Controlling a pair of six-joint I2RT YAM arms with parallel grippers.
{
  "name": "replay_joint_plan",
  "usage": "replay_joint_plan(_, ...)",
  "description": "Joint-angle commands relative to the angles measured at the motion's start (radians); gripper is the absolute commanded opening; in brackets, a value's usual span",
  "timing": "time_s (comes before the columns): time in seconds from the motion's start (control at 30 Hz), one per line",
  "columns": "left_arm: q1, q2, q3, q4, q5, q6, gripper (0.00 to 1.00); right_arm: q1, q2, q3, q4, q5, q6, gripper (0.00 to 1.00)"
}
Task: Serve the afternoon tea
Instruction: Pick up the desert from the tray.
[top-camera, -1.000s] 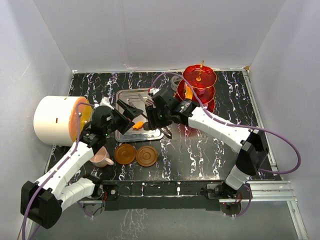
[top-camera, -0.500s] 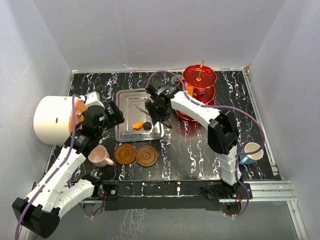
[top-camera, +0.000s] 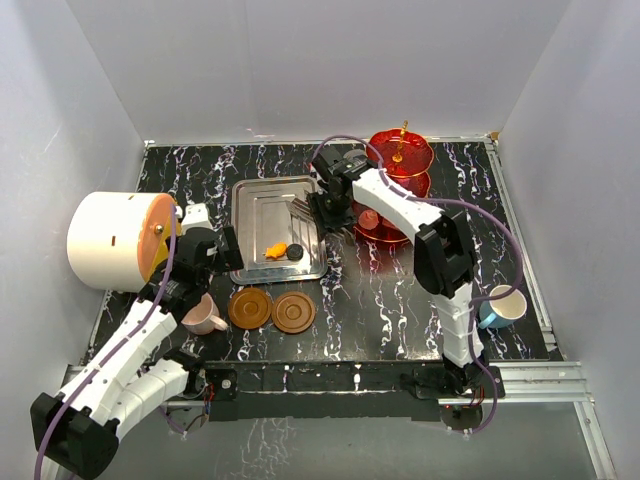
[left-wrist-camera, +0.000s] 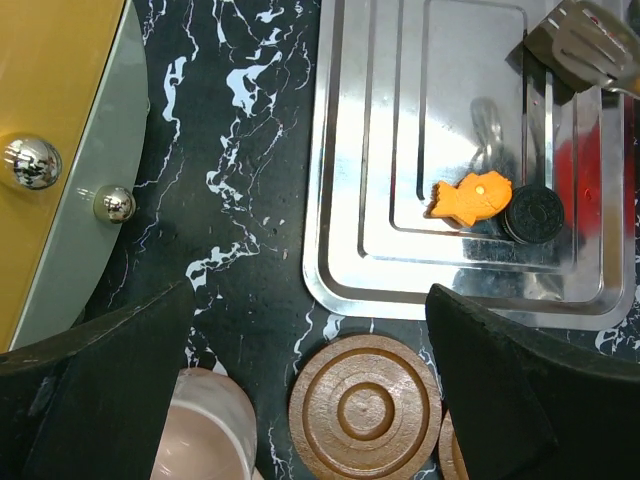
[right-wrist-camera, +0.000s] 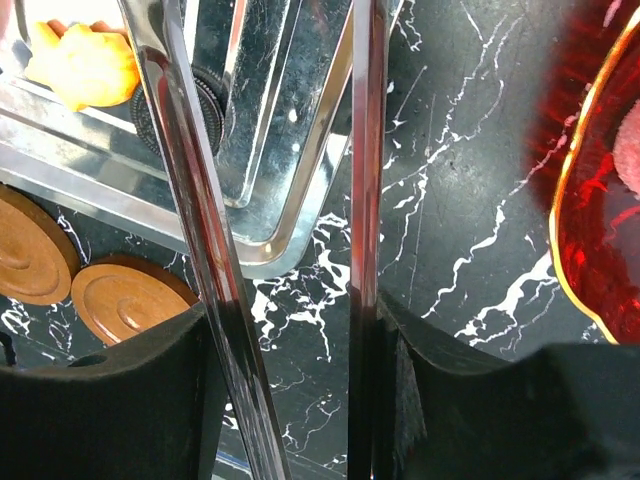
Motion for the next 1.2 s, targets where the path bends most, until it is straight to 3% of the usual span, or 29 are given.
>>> replay_joint_plan(0.0, 0.0, -0.027, -0.009, 0.029, -0.022, 0.031, 0.99, -0.013, 0.037, 0.054, -0.005, -0.051, -0.023, 0.46)
replay_joint_plan(0.27, 0.0, -0.008, 0.0, 0.029, -0.008, 0.03, 0.99, -0.023, 0.075, 0.056, -0.052, -0.071, -0.044, 0.43)
replay_joint_plan(0.87, 0.001, -0.002, 0.001, 0.032, -0.009, 0.033, 0.99, 0.046, -0.043, -0.034, -0.022, -0.17, -0.035, 0.41)
replay_joint_plan(1.17, 0.0, -0.002, 0.002, 0.034, -0.012, 0.035, 0.99, 0.047, -0.091, 0.006, 0.042, 0.023, 0.047, 0.41)
